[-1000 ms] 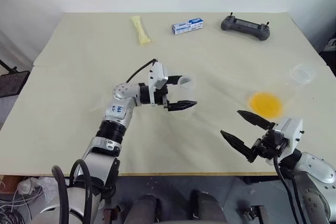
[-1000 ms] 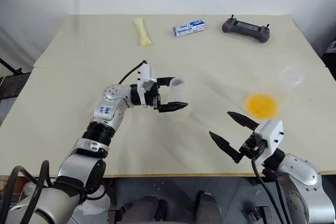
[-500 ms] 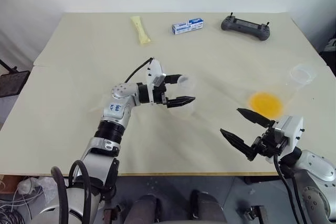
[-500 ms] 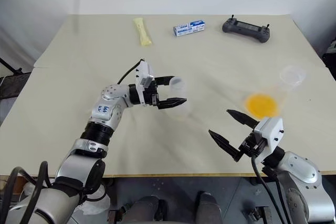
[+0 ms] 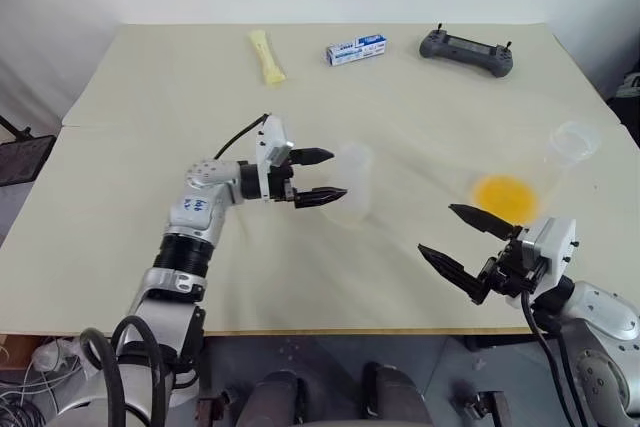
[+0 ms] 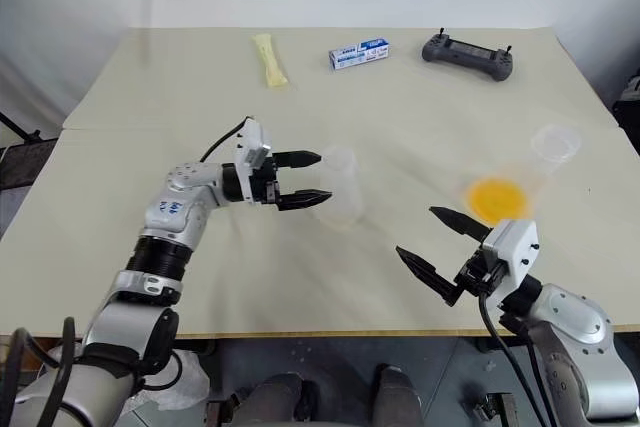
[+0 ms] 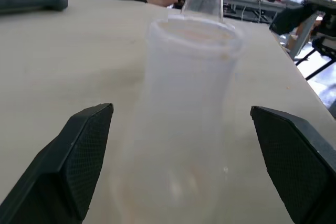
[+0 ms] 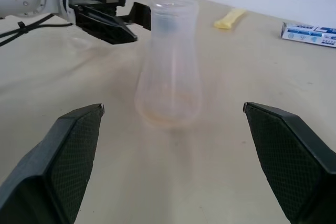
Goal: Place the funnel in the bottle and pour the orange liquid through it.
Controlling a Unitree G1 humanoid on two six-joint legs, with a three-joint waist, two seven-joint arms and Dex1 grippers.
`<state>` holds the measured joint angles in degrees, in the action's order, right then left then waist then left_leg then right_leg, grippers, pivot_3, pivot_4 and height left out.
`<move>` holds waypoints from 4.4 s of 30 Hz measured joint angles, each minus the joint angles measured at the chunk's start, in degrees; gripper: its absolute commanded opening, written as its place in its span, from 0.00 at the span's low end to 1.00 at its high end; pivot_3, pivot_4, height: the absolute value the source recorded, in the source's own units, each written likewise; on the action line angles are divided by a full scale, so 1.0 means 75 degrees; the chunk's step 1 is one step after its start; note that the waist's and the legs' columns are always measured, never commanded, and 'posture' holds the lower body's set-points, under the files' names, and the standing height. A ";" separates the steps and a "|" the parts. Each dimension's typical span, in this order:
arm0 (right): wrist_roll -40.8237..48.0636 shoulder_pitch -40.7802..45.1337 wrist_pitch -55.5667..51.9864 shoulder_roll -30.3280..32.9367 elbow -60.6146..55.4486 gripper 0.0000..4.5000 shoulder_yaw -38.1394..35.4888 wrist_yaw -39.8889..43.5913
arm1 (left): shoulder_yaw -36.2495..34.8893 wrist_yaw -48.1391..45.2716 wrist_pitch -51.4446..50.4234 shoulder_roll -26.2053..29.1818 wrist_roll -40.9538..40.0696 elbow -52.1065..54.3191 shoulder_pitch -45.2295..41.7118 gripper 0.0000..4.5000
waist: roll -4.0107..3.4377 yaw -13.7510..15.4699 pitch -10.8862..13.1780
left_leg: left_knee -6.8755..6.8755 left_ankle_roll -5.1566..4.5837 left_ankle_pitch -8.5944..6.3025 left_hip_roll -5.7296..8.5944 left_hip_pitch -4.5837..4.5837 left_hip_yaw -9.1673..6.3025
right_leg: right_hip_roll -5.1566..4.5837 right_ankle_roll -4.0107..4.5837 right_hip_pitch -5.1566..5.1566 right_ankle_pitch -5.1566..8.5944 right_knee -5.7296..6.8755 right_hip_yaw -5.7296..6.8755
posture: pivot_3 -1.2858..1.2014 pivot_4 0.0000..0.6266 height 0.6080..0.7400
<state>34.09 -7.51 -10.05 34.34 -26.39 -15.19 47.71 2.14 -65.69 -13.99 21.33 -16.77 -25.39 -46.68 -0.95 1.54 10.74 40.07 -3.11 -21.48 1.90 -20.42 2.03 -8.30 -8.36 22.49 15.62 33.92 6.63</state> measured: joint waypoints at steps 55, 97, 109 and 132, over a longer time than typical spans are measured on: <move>0.0397 0.1286 -0.0838 0.0622 0.1429 1.00 0.0479 0.1858 | -0.3408 0.6544 -0.0017 -0.0541 0.0056 0.5682 0.6626 0.99 | 0.0014 -0.0009 -0.0007 | -0.0002 0.0008 -0.0021 -0.0004 0.0015 -0.0001 | -0.0010 0.0005 0.0000 0.0002 -0.0003 -0.0041 | 0.52 0.24 1.00; 0.0161 0.1373 -0.0780 0.0622 0.1465 1.00 0.0478 0.1841 | -0.3535 0.5807 -0.0937 0.0064 -0.1480 0.5143 0.5824 0.00 | 0.0014 -0.0007 -0.0007 | 0.0000 0.0009 -0.0021 -0.0005 0.0015 -0.0002 | -0.0012 0.0005 -0.0001 0.0002 -0.0004 -0.0039 | 0.52 0.24 1.00; 0.0136 0.0986 -0.0629 0.0451 0.1375 1.00 0.0446 0.1488 | -0.3432 0.4766 -0.3001 0.1555 -0.3561 0.5471 0.4209 0.00 | 0.0013 -0.0002 -0.0006 | 0.0001 0.0009 -0.0021 -0.0001 0.0015 -0.0005 | -0.0006 0.0005 -0.0003 0.0002 0.0003 -0.0036 | 0.52 0.24 1.00; 0.0062 0.0619 -0.0150 0.0352 0.0836 1.00 0.0117 0.0922 | 0.1225 -0.1162 -0.6317 0.3743 -0.3142 0.1066 -0.1918 0.00 | 0.0016 -0.0039 -0.0002 | -0.0001 0.0034 -0.0020 -0.0054 0.0010 0.0020 | 0.0082 0.0008 0.0005 0.0004 -0.0011 -0.0056 | 0.52 0.24 1.00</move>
<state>34.56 -2.86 -11.17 36.98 -20.12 -14.31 54.63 11.33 -74.41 -61.37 49.40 -40.33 -17.40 -61.06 -0.83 1.25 10.72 40.07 -2.85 -21.63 1.49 -20.34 2.18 -7.68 -8.30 22.53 15.65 33.84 6.22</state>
